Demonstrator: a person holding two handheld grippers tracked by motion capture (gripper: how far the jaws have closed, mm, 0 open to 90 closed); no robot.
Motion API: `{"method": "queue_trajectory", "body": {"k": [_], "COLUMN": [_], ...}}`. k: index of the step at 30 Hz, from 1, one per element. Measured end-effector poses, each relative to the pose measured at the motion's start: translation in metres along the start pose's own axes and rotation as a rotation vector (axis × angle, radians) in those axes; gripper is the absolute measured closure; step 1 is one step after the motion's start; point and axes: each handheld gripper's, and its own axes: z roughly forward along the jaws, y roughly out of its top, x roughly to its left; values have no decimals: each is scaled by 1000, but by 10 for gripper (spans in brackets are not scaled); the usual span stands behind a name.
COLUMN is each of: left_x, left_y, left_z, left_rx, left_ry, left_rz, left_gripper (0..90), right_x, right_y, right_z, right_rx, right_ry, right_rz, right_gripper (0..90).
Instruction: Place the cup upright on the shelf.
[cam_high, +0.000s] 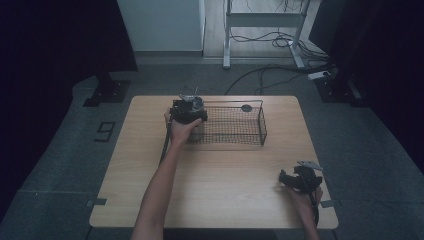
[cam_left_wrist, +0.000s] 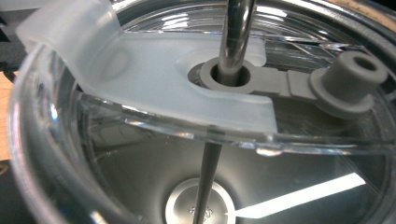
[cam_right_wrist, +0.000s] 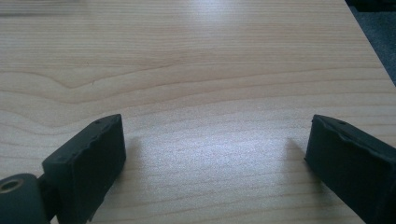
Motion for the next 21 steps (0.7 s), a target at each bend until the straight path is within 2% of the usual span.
{"method": "queue_trajectory", "body": {"k": [9,16,21], "left_x": [-6,-6,-6], "left_y": [-8,-7,-3], "left_z": [-3,-5,-17], "left_rx": [-22,23,-8], "left_ry": [19,27,19], "left_rz": [24,25,25], "left_gripper": [37,24,17], "right_x": [0,0,0], "right_y": [0,0,0], "right_z": [0,0,0], "right_rx": [0,0,0], "right_ry": [0,0,0], "right_rz": [0,1,0], "right_gripper": [50,50,50]}}
